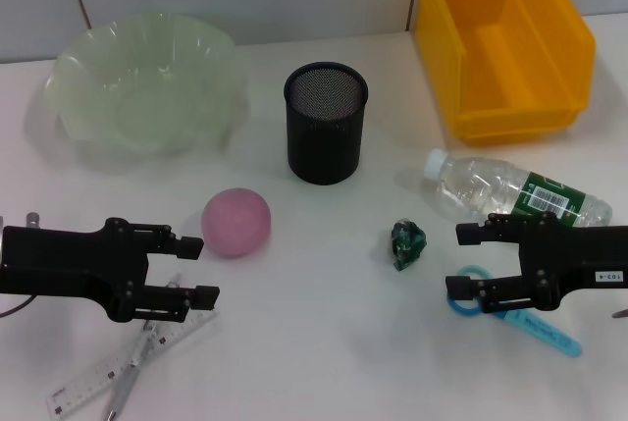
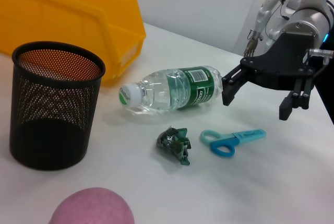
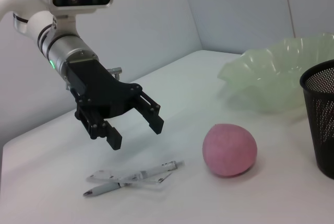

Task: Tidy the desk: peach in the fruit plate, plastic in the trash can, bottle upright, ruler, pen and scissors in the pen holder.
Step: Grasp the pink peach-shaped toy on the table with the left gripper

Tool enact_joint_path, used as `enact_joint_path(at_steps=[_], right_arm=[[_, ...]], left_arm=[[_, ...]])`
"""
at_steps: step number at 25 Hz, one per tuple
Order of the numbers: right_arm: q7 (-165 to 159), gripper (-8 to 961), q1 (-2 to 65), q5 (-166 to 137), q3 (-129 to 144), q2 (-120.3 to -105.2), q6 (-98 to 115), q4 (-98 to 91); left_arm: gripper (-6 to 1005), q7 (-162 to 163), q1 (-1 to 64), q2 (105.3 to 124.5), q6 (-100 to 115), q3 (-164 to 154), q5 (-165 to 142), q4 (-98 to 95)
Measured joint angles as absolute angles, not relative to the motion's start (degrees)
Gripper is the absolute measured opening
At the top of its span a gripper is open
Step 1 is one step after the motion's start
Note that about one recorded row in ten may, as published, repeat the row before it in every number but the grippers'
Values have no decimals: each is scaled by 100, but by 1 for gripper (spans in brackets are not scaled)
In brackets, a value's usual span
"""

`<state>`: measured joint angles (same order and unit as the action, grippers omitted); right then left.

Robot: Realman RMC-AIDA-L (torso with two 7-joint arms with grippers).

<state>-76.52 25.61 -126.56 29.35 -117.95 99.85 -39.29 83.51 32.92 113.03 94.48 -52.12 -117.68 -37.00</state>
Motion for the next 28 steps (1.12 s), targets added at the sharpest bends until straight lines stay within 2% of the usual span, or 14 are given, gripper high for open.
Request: enact_joint_path(at_steps=[24, 26, 28], right_arm=[[-7656, 838, 2567, -12656, 2935, -11804, 9984, -3929], [-7655, 838, 2566, -12656, 2936, -11804, 9984, -3929], [-7655, 838, 2567, -12656, 2936, -11804, 9984, -3929]], left_arm=[[706, 8332, 3295, 11345, 9446, -5198, -11764, -3701], [705, 8302, 3299, 11375, 9436, -5157, -11743, -3718], [703, 8154, 3298, 11507, 9393, -4905, -11708, -3836]])
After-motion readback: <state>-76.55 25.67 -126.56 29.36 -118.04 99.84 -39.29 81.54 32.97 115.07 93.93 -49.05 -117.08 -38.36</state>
